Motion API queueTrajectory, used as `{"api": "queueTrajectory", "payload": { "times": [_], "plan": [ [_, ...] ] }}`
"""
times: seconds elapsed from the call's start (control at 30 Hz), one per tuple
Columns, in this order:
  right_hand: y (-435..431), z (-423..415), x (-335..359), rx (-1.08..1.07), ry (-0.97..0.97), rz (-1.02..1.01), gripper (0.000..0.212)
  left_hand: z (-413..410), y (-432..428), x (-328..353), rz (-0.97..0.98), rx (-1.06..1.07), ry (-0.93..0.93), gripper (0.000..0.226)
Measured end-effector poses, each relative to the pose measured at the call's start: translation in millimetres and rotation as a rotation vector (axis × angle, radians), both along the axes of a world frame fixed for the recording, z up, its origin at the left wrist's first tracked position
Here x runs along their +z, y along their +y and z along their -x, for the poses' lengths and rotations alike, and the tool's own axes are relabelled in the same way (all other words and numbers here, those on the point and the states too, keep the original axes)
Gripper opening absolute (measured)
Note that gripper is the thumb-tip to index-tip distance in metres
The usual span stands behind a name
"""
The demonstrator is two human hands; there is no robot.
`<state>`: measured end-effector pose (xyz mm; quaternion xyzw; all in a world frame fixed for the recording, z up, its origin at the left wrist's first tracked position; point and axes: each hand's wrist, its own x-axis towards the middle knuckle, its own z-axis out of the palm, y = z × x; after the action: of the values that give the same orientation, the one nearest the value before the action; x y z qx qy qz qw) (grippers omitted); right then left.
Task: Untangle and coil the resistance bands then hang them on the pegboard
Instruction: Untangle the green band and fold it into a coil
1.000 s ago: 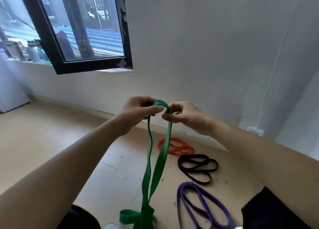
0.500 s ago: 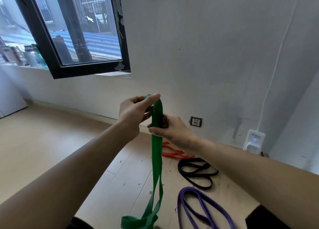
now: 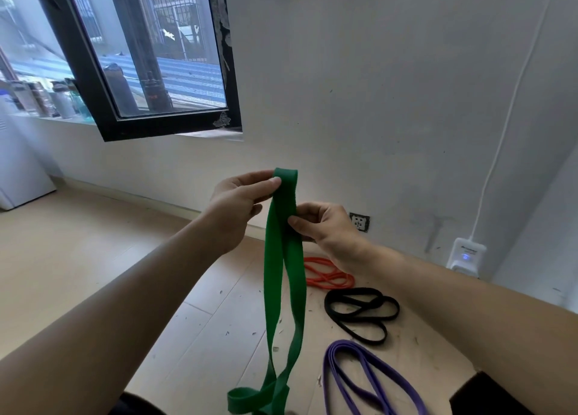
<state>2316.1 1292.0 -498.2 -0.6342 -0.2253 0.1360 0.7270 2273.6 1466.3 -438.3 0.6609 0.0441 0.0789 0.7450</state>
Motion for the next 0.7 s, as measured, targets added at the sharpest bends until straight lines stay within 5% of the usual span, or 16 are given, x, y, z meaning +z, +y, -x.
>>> {"api": "queueTrajectory", "payload": {
  "times": [0.27,0.7],
  "plan": [
    [-2.3,5.4,3.4,-0.046,0.014,-0.004,0.021,6.8,-1.5,-6.0,-0.239,-0.029,0.004,0.022],
    [2.2,10.8,13.1,0.060,0.134,0.067,0.028,4.7,-3.0,3.9,0.006,0.070,-0.123,0.018]
  ]
}}
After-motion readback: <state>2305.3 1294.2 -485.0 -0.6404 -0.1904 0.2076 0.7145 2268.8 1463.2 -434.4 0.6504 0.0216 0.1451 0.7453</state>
